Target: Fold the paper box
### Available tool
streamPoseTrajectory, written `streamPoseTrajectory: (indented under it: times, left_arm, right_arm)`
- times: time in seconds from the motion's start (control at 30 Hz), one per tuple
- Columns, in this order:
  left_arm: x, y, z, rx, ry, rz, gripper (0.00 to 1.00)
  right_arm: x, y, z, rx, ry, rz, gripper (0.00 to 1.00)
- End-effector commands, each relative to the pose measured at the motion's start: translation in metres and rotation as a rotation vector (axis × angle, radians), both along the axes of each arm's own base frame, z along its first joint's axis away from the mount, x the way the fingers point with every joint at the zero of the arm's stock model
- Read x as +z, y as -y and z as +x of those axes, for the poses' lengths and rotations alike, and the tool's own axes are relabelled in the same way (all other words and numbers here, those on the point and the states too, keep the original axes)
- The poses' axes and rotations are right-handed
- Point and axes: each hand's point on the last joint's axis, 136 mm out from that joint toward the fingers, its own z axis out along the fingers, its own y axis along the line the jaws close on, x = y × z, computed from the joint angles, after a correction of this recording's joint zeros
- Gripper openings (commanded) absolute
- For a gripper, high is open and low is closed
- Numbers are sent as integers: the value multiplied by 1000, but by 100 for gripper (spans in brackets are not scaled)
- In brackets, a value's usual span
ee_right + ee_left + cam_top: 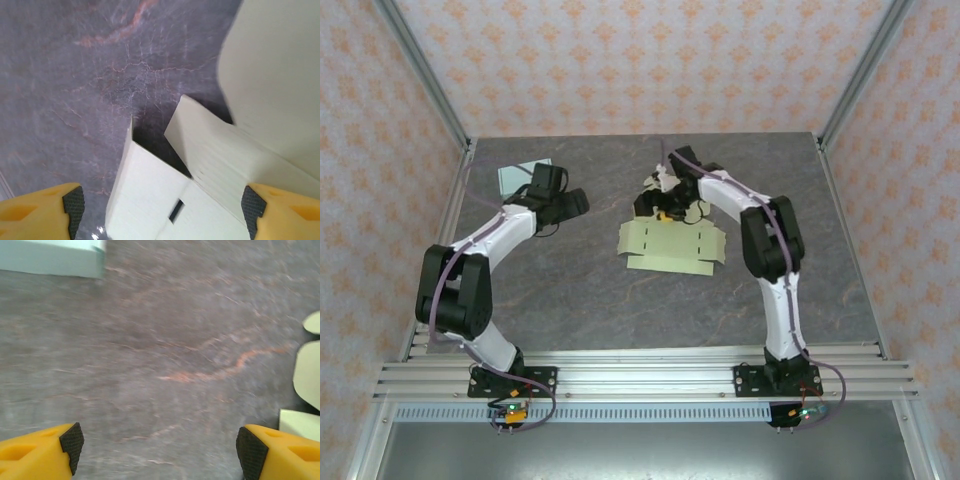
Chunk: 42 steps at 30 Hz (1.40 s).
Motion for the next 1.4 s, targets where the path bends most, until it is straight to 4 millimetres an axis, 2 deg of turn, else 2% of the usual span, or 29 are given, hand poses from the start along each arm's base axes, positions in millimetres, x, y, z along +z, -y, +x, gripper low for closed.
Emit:
streamPoseTrajectory:
  times: [0.0, 0.07, 0.17, 0.27, 0.37, 0.47, 0.63, 0.77, 0.93, 1.07, 1.27, 1.37]
  left_arm:
    - [4, 51, 3, -161, 2, -43, 83]
    - [-1, 71, -5, -216, -35, -36, 82]
    - [-2, 101, -22, -308, -63, -50, 81]
    - [1, 128, -41, -385, -75, -83, 81]
    - [-6, 156, -64, -508, -119, -103, 80]
    - [-21, 165, -79, -590, -154, -20, 80]
    - [-38, 159, -70, -561, -186, 54, 80]
    - [-53, 135, -58, -476, -237, 166, 80]
    - [-65, 106, -51, -420, -283, 235, 80]
    - [-59, 87, -41, -355, -277, 236, 80]
    - [-46, 61, -28, -273, -268, 254, 80]
    - [-40, 52, -24, -245, -258, 249, 80]
  right_arm:
    - [53, 79, 38, -323, 100, 33, 83]
    - [43, 113, 28, -388, 65, 23, 81]
    - [19, 153, 15, -413, 33, -29, 77]
    - [5, 166, 14, -374, 22, -103, 76]
    - [-10, 167, 19, -360, 2, -126, 75]
    - [-20, 169, 16, -391, -43, -134, 75]
    - [-24, 164, -2, -428, -84, -76, 76]
    - [-33, 170, -11, -414, -106, -107, 77]
    - [-39, 155, -21, -347, -154, -23, 77]
    - [-25, 129, -39, -277, -181, 114, 77]
    - [-11, 108, -72, -167, -223, 200, 76]
    - [-13, 94, -77, -134, -207, 215, 76]
